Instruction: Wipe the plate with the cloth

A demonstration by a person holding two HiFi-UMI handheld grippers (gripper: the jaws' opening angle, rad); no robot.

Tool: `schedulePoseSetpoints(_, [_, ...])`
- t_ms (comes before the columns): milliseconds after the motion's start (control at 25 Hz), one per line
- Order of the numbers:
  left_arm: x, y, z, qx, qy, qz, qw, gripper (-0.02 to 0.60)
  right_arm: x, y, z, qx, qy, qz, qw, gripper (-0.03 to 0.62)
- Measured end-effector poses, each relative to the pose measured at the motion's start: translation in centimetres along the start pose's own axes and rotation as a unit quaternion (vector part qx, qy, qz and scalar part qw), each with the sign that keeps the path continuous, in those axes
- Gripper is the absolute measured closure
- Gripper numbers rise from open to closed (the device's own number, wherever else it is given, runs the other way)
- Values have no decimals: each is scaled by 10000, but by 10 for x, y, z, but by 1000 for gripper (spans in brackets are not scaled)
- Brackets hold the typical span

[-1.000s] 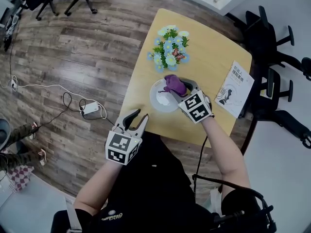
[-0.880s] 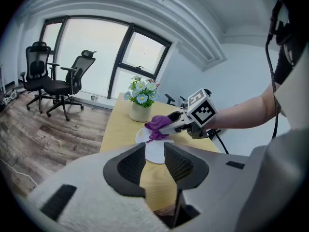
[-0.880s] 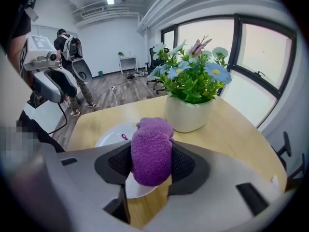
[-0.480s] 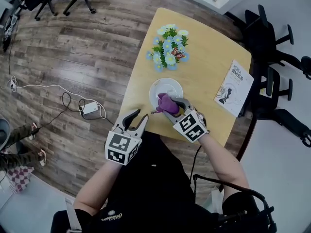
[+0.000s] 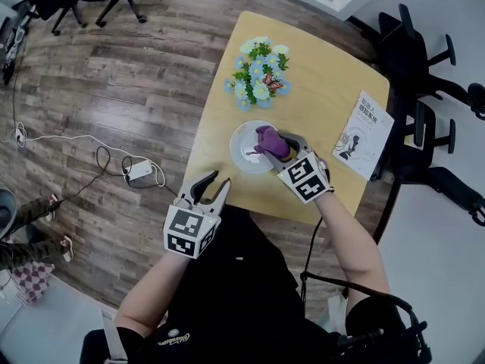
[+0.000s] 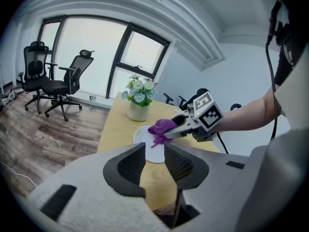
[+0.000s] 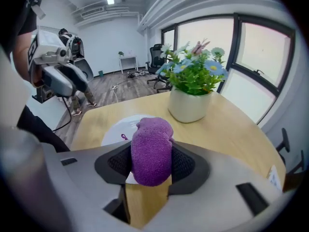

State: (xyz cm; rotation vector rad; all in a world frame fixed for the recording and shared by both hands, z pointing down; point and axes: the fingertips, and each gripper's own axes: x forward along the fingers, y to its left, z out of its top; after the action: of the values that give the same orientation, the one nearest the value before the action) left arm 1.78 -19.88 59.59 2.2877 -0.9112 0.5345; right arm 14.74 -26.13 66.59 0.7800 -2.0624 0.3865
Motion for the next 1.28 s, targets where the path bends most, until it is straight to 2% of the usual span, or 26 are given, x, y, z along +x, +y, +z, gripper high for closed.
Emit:
schedulePoseSetpoints(120, [-1, 0, -1, -1, -6, 2, 10000, 456, 1, -25, 7, 136, 16, -234, 9996, 405])
schedulePoseSetpoints(240, [-2, 1, -1, -12, -4, 19, 10000, 456, 1, -25, 9, 112, 32, -220, 9997, 405])
schedulePoseSetpoints(440, [1, 0, -1, -20, 1, 23, 10000, 456, -6, 1, -1, -36, 16, -1, 10000, 405])
schedulePoseSetpoints(720, [4, -4, -2, 35, 22, -50, 10000, 456, -16, 62, -10, 19, -84, 519, 9986, 405])
schedulePoseSetpoints(840, [5, -6, 0, 61, 28, -68, 10000, 456, -14, 71, -17, 7, -25, 590, 9983, 405])
schedulePoseSetpoints(960, [5, -8, 0, 78, 20, -81, 9999, 456, -15, 53, -20, 13, 12, 410, 9992, 405])
schedulePoseSetpoints(1280, [5, -7, -3, 69, 68, -61, 9999, 456, -17, -32, -13, 50, 105, -364, 9993, 405])
